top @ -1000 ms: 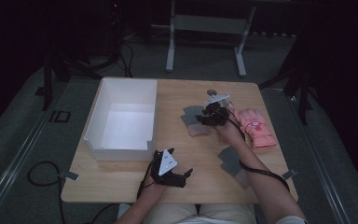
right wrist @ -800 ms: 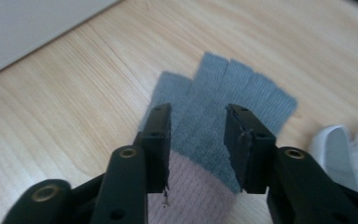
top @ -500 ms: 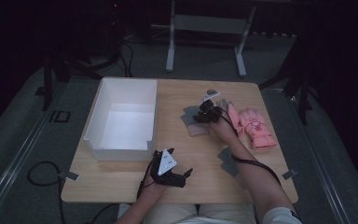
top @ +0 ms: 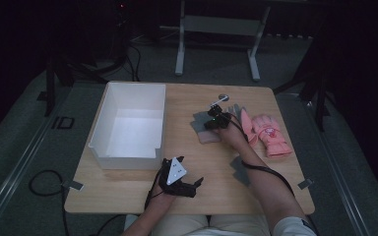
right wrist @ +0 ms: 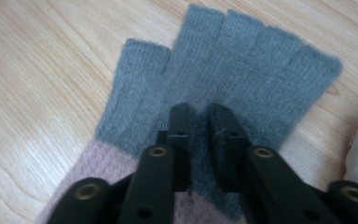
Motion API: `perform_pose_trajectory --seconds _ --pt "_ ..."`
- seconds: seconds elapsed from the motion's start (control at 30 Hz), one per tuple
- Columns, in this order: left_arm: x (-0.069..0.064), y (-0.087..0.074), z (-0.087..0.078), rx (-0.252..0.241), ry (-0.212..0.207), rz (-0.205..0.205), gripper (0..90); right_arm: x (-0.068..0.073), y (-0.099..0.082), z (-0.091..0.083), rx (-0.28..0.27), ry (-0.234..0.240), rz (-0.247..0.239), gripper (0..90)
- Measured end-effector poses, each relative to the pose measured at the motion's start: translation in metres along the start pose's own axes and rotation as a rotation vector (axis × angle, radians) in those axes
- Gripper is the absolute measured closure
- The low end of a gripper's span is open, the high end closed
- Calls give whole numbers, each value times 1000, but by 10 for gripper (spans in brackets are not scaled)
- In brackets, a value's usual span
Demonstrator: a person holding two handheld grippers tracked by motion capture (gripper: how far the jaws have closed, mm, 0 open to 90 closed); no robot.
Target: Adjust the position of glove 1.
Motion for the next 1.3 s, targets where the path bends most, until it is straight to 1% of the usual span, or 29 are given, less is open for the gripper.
perform_pose_trajectory --seconds 0.07,0.13,0.17,0.2,0.23,0.3,0.37,0.4,0.43,0.53,0.57,0.6,0.63,0.67,0.7,0.77,0.8,0.83,0.87,0.9,0.97,1.0,1.07,1.1,1.17,1.23,1.3 --pt "0 0 0 -3 -1 -4 5 2 2 -2 11 -6 25 847" --pt "1 0 0 -4 0 -7 5 6 2 -8 15 -10 25 851" --pt "1 0 0 -4 1 -6 5 9 2 -12 6 -8 39 852" --pt "1 0 0 -5 0 -6 5 11 2 -18 -13 -4 64 853" --pt "1 0 -1 -6 0 -7 5 14 2 -26 -34 -3 77 853" --pt "1 0 0 -4 0 -10 5 22 1 -43 -80 -27 97 854" --pt "1 0 -1 -6 2 -7 5 33 0 -61 -114 -40 97 854" --pt "0 0 -1 -7 2 -6 5 38 -1 -72 -137 -62 96 854" --pt "1 0 -1 -7 6 -2 5 43 -3 -82 -153 -70 99 855" --pt "2 0 -1 -15 4 -23 5 61 -11 -114 -204 -105 104 855" --pt "3 0 -2 -19 -1 -36 5 64 -14 -120 -213 -109 107 855" --pt "3 0 -2 -19 -1 -36 5 64 -14 -120 -213 -109 107 855" --pt "5 1 -2 -22 -5 -51 5 69 -19 -127 -224 -121 114 855" --pt "5 1 -2 -22 -4 -52 5 77 -26 -134 -228 -124 121 855" --pt "5 1 -2 -21 0 -46 5 82 -32 -137 -230 -121 129 855" --pt "3 0 -2 -24 4 -34 5 93 -44 -140 -232 -106 160 855" --pt "3 0 -2 -25 9 -31 5 98 -50 -140 -229 -107 173 855" --pt "3 0 -2 -26 11 -27 5 103 -56 -139 -219 -111 175 854" --pt "2 0 -2 -24 11 -25 5 107 -63 -138 -211 -112 195 854" --pt "3 0 -2 -26 14 -24 5 111 -69 -136 -207 -98 213 854" --pt "3 0 -3 -31 14 -25 5 120 -80 -130 -177 -99 209 854" --pt "3 0 -3 -31 14 -26 5 124 -85 -127 -167 -86 216 854" --pt "3 0 -3 -29 15 -24 5 130 -95 -121 -151 -77 232 854" --pt "2 0 -3 -31 14 -22 5 134 -99 -117 -143 -60 232 854" --pt "2 0 -3 -30 14 -21 5 140 -105 -112 -126 -55 228 854" --pt "2 0 -3 -30 15 -22 5 144 -109 -107 -118 -43 244 854" --pt "2 0 -3 -31 14 -22 5 144 -113 -103 -110 -39 265 854"
Point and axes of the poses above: each handheld gripper's, and its own axes: z roughly forward along the jaws, y roughly out of its top, x roughly to its left, the point moved 4 cm from there along z, roughly forward along the jaws, and after that the axes turned 10 degrees about -z, right-handed, at the moved point
